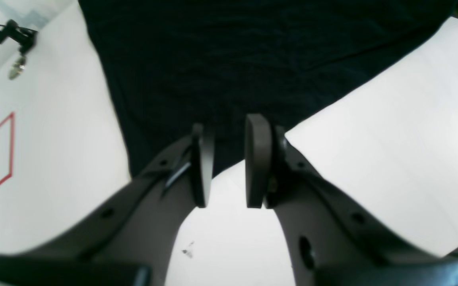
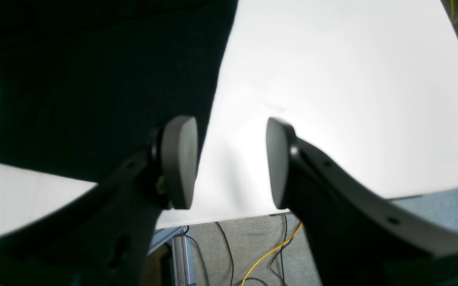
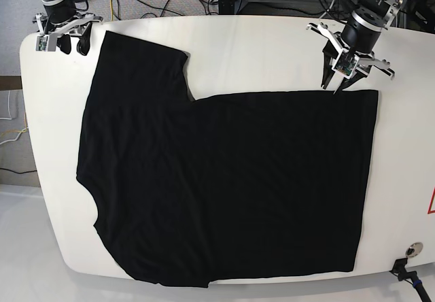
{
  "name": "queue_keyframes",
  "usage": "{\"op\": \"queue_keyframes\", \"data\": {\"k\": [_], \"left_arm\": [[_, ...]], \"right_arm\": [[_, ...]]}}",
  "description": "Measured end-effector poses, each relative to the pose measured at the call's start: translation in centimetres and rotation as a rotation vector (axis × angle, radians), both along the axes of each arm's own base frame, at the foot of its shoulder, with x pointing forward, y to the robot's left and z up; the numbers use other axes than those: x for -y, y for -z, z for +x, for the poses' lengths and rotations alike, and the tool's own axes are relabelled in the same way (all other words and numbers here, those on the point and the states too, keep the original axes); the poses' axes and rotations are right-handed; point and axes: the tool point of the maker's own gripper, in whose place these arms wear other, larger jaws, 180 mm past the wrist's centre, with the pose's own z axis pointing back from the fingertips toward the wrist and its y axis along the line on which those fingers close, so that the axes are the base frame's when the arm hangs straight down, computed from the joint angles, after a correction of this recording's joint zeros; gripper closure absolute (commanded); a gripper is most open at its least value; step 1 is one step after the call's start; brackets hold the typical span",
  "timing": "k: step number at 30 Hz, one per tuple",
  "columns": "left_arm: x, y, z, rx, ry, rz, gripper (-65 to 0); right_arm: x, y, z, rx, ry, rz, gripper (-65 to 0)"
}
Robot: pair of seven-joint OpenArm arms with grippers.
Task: Fold the T-shirt properly
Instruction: 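Lower both grippers toward the shirt's shoulder corners, then close both grippers on the shirt's shoulder edges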
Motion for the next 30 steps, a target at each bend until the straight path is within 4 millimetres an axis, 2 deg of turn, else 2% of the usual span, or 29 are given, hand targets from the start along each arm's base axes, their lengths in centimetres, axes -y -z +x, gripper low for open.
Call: {"op": "queue_keyframes", "data": {"k": [5, 8, 10, 13, 21, 23, 30], "left_arm": [[-0.4, 1.2, -0.2, -0.044, -0.019, -0.012, -18.0], [-1.0, 1.8, -0.2, -0.067, -0.046, -0.025, -17.9], [-0.7, 1.1, -0.1, -0.042, -0.029, 0.002, -18.8], [-0.7, 1.3, -0.2, -0.05, -0.03, 0.001, -19.7], [-1.0, 1.5, -0.1, -0.055, -0.04, 0.02, -20.0], [-1.0, 1.5, -0.1, -0.055, -0.046, 0.02, -19.8], [-1.0, 1.6, -0.1, -0.059, -0.045, 0.023, -20.3]], "right_arm": [[0.0, 0.0, 0.3, 0.01, 0.004, 0.003, -28.2], [-0.1, 0.0, 0.5, 0.012, 0.003, 0.006, -28.9], [-0.3, 0.1, 0.5, 0.01, -0.002, 0.009, -28.9], [-1.5, 0.6, 0.6, -0.002, -0.033, 0.031, -28.9], [-7.2, 2.2, 1.6, -0.035, -0.215, 0.096, -28.9], [-7.8, 2.4, 1.7, -0.049, -0.245, 0.097, -29.1], [-7.4, 2.8, 2.1, -0.065, -0.25, 0.074, -28.9]]}}
